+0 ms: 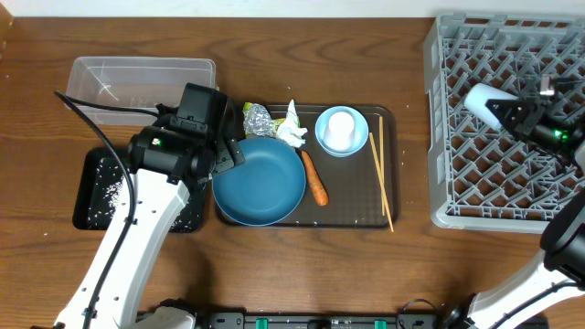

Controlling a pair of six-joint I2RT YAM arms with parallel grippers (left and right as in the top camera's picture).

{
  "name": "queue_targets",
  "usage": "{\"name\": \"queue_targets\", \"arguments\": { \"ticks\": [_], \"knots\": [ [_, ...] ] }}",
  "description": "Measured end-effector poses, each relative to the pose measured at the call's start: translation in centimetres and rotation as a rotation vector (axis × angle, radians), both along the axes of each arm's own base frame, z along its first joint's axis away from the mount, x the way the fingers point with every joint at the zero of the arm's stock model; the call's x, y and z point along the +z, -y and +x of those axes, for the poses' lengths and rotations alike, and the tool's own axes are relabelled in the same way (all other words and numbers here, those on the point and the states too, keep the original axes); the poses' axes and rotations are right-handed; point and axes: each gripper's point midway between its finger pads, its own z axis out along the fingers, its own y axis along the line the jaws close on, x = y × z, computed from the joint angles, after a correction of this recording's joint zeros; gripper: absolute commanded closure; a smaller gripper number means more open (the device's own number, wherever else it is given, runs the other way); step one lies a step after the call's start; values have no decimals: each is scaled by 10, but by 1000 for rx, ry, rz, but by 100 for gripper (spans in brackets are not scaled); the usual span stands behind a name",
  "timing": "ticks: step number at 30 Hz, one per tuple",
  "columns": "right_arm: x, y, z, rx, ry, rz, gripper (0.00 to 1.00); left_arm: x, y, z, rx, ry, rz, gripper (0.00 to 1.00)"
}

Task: Sort waste into correct bins and load items into the dishwasher rack

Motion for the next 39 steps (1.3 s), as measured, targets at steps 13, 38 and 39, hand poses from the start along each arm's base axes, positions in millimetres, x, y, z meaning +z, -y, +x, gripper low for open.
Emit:
{"name": "queue_targets", "arguments": {
  "ticks": [13, 38, 39],
  "knots": [
    [-5, 44, -17, -117, -57, 26, 96, 0, 0, 0, 0, 0, 0, 2],
    [-5, 40, -20, -90, -51, 38, 99, 0, 0, 0, 0, 0, 0, 2],
    [-5, 40, -20, -89, -49, 41, 99, 0, 0, 0, 0, 0, 0, 2]
  ]
}}
